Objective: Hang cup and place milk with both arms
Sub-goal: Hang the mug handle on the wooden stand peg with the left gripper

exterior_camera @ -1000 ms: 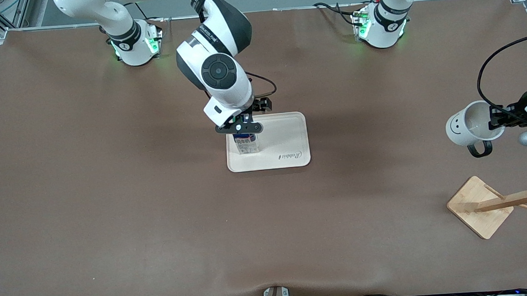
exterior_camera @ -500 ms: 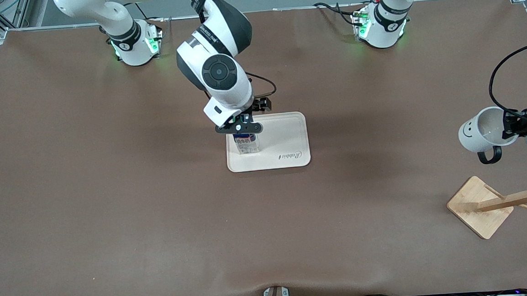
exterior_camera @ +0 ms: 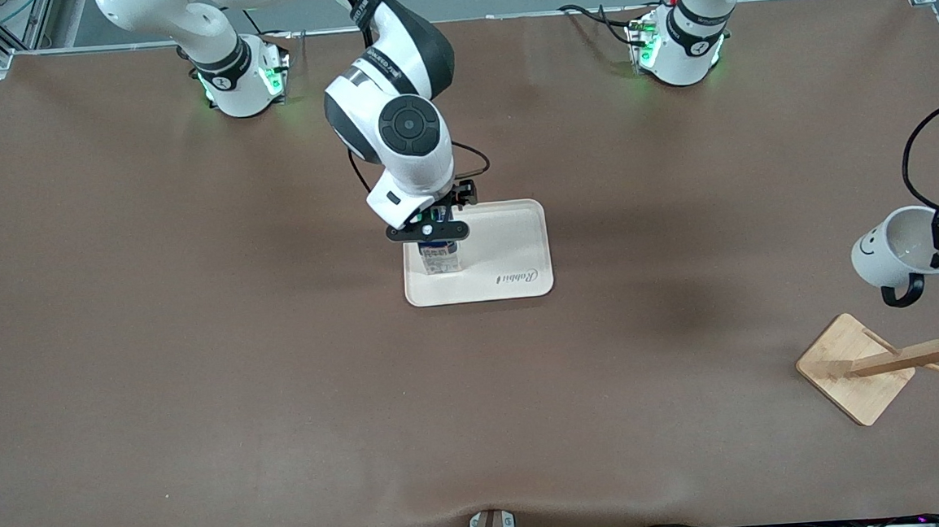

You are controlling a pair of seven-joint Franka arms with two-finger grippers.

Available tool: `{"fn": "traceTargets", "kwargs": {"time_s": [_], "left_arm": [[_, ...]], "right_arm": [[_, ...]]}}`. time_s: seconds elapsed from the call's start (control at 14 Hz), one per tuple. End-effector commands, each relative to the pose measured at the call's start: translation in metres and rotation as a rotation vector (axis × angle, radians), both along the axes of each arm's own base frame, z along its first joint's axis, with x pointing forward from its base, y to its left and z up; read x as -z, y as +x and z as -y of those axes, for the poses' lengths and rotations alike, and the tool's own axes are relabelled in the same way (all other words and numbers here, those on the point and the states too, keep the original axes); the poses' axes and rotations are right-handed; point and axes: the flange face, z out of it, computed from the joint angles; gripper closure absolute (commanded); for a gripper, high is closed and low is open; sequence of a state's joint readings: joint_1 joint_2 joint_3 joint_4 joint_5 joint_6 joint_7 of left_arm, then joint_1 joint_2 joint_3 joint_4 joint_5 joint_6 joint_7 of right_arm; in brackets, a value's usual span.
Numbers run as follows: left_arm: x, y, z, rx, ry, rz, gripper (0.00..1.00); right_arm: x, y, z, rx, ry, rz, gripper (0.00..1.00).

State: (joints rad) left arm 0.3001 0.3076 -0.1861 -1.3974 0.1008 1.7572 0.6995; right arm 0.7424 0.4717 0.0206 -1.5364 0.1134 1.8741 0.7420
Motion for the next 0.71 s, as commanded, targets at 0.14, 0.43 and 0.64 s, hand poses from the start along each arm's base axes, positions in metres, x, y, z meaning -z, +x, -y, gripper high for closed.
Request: {"fn": "traceTargets", "kwargs": {"time_s": [0.14,0.43,0.64], "left_arm": [[0.0,0.006,-0.03,0.083,0.02,0.034,1.0],[0.007,0.011,-0.036,0.087,0.016,0.055,1.0],[0.013,0.012,-0.042,0.076,-0.001,0.051,1.0]], "right_arm": [[0.012,0.001,-0.001,0.007,0.014,0.047,0.0],[0.026,-0.003,-0.003,0.003,0.03,0.076,0.0],[0.034,-0.005,0.0,-0.009,0.008,0.08,0.0]]}}
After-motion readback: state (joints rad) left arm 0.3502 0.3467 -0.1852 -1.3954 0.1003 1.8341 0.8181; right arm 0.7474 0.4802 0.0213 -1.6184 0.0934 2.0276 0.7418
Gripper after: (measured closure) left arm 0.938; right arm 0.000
